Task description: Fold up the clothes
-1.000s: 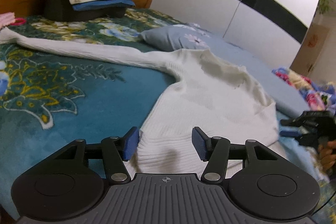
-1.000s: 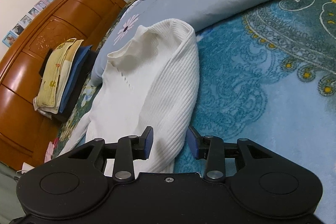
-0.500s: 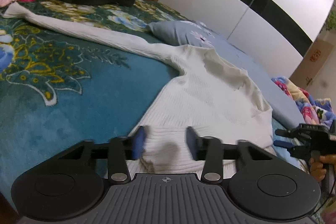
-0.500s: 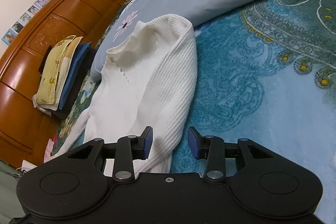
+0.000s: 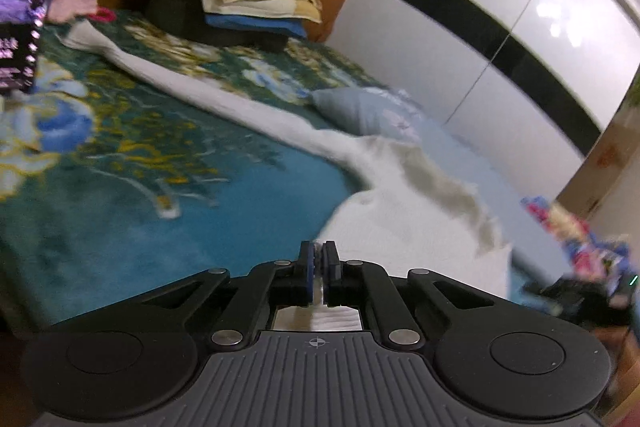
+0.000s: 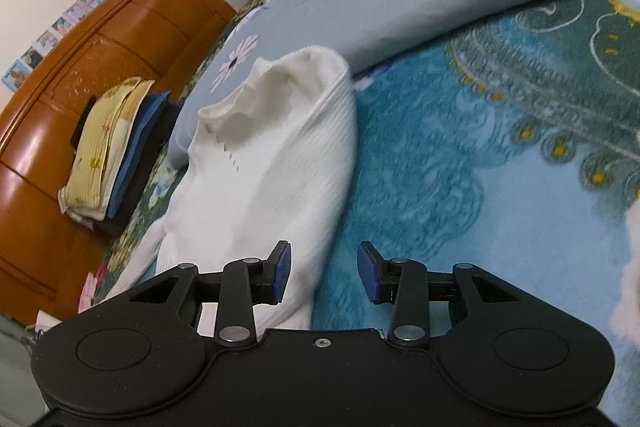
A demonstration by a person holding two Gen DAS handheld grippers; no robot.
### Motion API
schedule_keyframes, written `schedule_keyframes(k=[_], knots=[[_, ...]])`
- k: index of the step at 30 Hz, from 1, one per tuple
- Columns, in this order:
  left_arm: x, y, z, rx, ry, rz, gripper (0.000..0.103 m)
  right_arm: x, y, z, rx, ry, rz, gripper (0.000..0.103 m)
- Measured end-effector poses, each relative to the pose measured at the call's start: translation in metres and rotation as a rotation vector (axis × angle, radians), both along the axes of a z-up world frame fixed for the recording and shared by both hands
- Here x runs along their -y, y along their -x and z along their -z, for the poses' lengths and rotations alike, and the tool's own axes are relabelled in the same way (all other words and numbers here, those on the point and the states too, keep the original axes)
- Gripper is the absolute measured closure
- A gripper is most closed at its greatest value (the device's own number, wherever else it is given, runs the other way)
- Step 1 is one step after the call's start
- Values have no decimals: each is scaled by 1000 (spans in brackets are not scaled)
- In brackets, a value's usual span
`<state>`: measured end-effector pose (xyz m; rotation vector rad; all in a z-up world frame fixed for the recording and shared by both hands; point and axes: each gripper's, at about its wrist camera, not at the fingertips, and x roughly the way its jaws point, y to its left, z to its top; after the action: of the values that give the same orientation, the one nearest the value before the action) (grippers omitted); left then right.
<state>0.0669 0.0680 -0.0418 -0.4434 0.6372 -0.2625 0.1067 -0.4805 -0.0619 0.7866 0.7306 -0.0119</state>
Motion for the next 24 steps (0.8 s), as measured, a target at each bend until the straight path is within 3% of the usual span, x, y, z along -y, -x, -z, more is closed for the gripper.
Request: schedule_keyframes(k=[7, 11, 19, 24], knots=[[-9, -3, 13, -60, 92, -15, 100, -1, -14, 6, -18, -6, 18, 63], [-13, -5, 10, -63, 134, -18, 100, -15, -12, 6, -19, 5, -44, 63], [-8, -7, 13, -85, 141, -14, 100, -50, -1, 0, -9, 238, -186, 59], [-11, -6, 15, -96, 137, -29, 100, -78, -12, -2, 19, 486, -280, 60]])
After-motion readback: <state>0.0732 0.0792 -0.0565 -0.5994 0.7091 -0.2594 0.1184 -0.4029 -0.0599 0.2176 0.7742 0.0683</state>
